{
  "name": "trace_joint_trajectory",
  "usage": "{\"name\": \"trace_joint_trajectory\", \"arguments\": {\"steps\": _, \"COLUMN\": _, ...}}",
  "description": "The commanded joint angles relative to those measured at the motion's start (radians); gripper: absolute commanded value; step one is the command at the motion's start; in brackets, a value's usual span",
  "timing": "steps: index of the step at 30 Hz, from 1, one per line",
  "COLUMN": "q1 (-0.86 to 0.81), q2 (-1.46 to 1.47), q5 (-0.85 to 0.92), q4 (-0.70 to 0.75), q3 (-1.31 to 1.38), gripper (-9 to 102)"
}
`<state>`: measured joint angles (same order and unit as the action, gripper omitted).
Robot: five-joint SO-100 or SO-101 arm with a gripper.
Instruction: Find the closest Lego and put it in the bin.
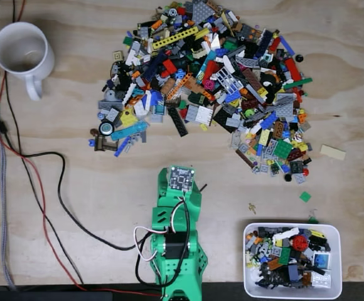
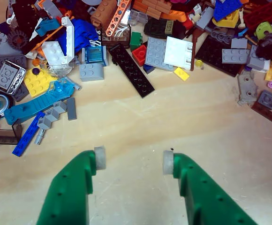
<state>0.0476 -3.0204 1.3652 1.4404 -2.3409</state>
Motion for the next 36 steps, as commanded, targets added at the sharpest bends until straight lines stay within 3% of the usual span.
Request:
{"name": "trace_joint_trajectory", "arguments": {"steps": 1, "q1": -0.043, "q2": 0.094, "q5": -0.037, "q4": -0.072, "q3": 0.009, "gripper": 17}}
{"name": "trace_joint_trajectory", "arguments": {"steps": 14, "q1": -0.06, "q2": 0.147, "q5": -0.034, "q4": -0.055, "q3": 0.026, "gripper": 17}}
{"name": "trace_joint_trajectory", "arguments": {"steps": 24, "q1": -0.077, "q2": 1.045, "q5": -0.123, "q4": -0.276, "q3": 0.364, "gripper": 19}}
{"name": "trace_joint_trajectory", "arguments": {"steps": 29, "q1": -0.034, "q2": 1.299, "q5": -0.153, "q4": -0.428, "q3": 0.443, "gripper": 19}}
{"name": "trace_joint_trajectory", "arguments": {"steps": 36, "q1": 0.025, "q2": 1.523, "q5": -0.152, "q4": -0.485, "q3": 0.569, "gripper": 19}}
